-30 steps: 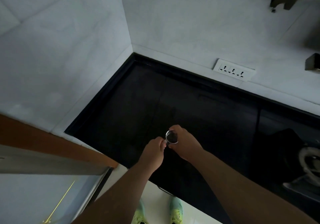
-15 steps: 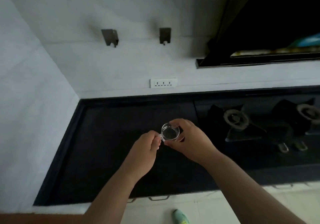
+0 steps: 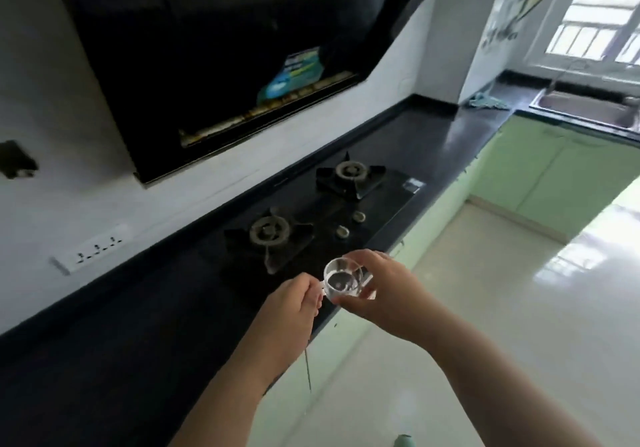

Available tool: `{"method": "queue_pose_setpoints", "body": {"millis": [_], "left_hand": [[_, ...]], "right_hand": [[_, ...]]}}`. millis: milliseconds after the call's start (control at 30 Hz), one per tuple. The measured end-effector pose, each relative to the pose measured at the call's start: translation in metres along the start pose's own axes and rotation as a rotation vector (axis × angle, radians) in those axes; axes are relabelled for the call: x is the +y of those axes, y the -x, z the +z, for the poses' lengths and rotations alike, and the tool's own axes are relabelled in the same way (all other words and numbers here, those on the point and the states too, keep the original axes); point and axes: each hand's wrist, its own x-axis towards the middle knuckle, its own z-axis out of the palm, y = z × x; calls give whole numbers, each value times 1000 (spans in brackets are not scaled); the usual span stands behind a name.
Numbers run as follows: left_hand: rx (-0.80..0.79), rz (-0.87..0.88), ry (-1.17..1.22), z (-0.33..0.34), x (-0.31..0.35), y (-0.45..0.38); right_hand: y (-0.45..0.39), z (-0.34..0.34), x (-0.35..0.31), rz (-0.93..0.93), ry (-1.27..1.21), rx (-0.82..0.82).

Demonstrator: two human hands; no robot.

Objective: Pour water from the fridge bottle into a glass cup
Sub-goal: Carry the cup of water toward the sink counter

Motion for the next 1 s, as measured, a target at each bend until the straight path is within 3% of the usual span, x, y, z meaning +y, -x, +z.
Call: {"method": "queue_pose_setpoints", "body": {"millis": [333,600,1000], "left_hand": [[-205,195,-57,162,151,-116],[-303,283,-34,264,239,-196],[-452,372,-29,360,311,-397]], "right_hand": [[23,-156,176,213,-24,160],[14,-252,277,320,6,215],[-107,-335,415,471,15,320]]}}
